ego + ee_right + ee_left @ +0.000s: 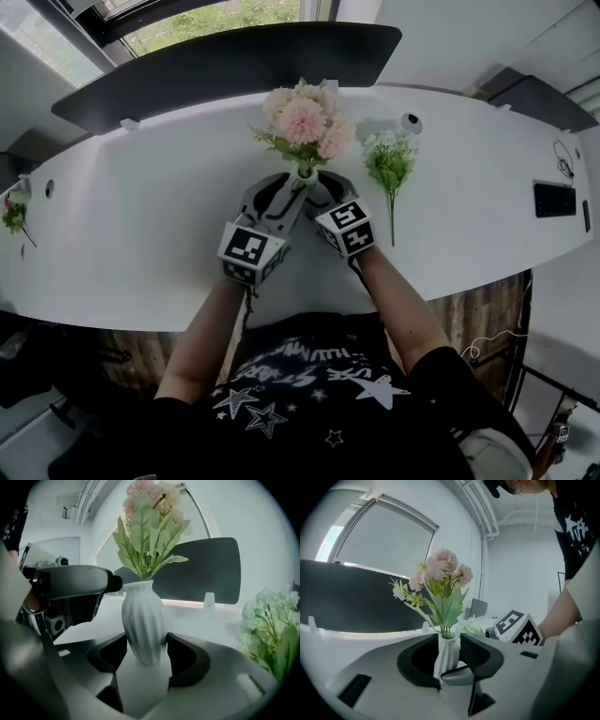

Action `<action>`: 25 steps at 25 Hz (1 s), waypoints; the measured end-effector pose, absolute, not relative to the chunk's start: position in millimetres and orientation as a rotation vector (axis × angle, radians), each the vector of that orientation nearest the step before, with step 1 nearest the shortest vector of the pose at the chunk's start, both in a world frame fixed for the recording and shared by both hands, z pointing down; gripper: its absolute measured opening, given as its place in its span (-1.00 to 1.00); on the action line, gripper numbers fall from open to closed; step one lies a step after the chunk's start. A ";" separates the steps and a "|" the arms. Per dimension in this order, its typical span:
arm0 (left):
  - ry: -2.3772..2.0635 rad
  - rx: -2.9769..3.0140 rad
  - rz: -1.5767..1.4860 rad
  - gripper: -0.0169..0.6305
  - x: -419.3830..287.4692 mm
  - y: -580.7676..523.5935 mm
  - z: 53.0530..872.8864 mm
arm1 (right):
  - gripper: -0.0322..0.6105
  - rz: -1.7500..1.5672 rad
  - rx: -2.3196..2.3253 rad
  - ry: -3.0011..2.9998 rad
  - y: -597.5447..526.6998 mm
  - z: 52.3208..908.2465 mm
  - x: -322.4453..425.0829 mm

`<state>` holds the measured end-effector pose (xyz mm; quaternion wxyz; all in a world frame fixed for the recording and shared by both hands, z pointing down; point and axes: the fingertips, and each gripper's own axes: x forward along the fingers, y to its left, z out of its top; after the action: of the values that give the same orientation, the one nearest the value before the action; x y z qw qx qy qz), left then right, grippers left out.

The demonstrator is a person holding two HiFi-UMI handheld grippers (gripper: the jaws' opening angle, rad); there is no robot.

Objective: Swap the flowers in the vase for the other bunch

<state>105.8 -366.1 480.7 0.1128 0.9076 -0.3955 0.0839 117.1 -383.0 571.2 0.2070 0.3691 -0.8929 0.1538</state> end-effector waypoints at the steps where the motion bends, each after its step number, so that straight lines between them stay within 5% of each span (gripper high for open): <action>1: -1.165 2.660 0.239 -0.54 104.6 -364.7 480.6 | -0.08 0.433 1.040 -2.483 -382.8 570.7 117.5; 14: -1.239 2.604 0.193 -0.55 55.0 -323.5 470.9 | 0.02 0.442 1.222 -2.418 -346.5 558.2 130.9; 19: -1.237 2.608 0.114 -0.85 46.6 -304.3 461.5 | 0.01 0.413 1.394 -2.403 -324.5 532.4 155.5; 25: -1.225 2.622 0.088 -0.92 45.4 -289.9 456.6 | -0.67 0.359 1.549 -2.391 -306.9 507.0 176.1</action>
<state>45.4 -289.9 456.6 0.1229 0.8987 -0.4199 0.0301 176.1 -306.9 507.0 0.1347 0.5345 -0.8251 0.1238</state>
